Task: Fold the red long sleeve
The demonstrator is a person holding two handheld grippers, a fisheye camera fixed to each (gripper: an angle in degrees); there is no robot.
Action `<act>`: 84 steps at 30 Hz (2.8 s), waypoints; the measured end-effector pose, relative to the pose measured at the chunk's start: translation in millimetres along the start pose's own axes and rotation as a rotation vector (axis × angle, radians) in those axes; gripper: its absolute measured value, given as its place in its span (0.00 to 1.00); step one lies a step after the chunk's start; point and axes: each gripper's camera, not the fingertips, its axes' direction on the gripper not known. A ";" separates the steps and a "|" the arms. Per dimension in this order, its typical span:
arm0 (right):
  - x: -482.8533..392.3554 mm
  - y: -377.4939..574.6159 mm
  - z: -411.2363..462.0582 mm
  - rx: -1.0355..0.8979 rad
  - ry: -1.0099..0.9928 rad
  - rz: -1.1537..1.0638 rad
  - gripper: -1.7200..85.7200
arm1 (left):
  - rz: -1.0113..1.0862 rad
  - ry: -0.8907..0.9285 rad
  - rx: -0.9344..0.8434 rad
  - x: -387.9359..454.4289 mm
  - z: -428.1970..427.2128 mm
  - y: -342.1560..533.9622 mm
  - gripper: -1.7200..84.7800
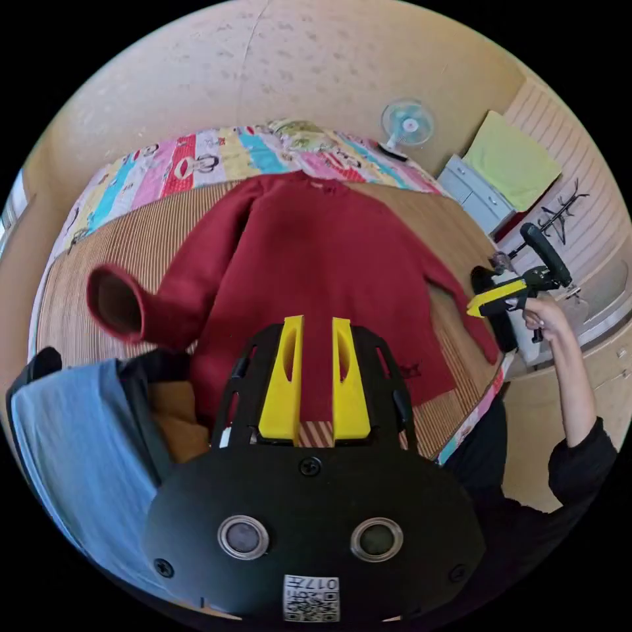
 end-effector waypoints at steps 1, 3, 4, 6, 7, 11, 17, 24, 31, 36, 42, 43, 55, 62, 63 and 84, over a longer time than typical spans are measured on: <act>-11.6 -9.5 32.2 -0.089 0.062 -0.018 0.11 | -0.006 -0.004 -0.001 -2.2 4.2 5.1 0.11; -31.1 -13.5 49.3 -0.090 0.187 -0.059 0.11 | 0.002 -0.027 0.003 -8.1 9.1 15.4 0.11; -40.5 -13.5 48.0 -0.078 0.235 -0.072 0.11 | 0.007 -0.041 -0.001 -9.2 9.4 15.6 0.11; -44.8 -19.4 49.5 -0.103 0.252 -0.071 0.11 | 0.020 -0.090 -0.029 -14.2 13.4 12.3 0.12; -42.9 -20.6 49.0 -0.103 0.235 -0.060 0.11 | 0.023 -0.087 -0.047 -16.0 17.0 11.1 0.12; -26.4 -0.4 46.5 0.047 0.126 0.055 0.10 | -0.103 0.010 -0.082 -37.9 43.0 27.4 0.10; -13.1 56.1 50.9 0.318 0.014 0.175 0.05 | -0.215 0.089 0.044 -11.2 32.2 94.1 0.03; -47.9 168.1 6.7 0.670 -0.033 0.264 0.05 | 0.004 0.220 -0.071 84.6 3.9 181.6 0.02; -61.2 191.9 34.0 0.536 -0.035 0.234 0.13 | -0.068 0.169 0.015 41.3 -74.9 219.4 0.10; -53.7 199.3 30.3 0.530 0.044 0.320 0.15 | -0.269 0.208 0.090 -53.1 -106.4 214.2 0.18; -41.5 224.7 53.8 0.420 0.079 0.306 0.08 | -0.145 0.194 -0.135 -47.3 -63.1 215.6 0.12; -44.4 240.2 55.0 0.404 0.087 0.276 0.06 | -0.140 0.173 -0.134 -46.4 -66.0 218.3 0.11; -46.3 405.3 44.5 0.423 -0.199 0.266 0.05 | -0.132 0.283 -0.286 -63.9 -113.4 332.8 0.05; 80.3 435.8 -35.8 0.813 -0.385 0.552 0.12 | -0.179 0.186 -0.109 -86.6 -170.2 339.5 0.02; 83.4 432.0 -40.2 0.798 -0.321 0.568 0.12 | -0.181 0.179 -0.106 -88.4 -175.0 338.5 0.02; 212.1 687.3 55.6 0.715 -0.544 1.047 0.08 | -0.294 0.337 -0.155 -100.6 -165.7 362.8 0.01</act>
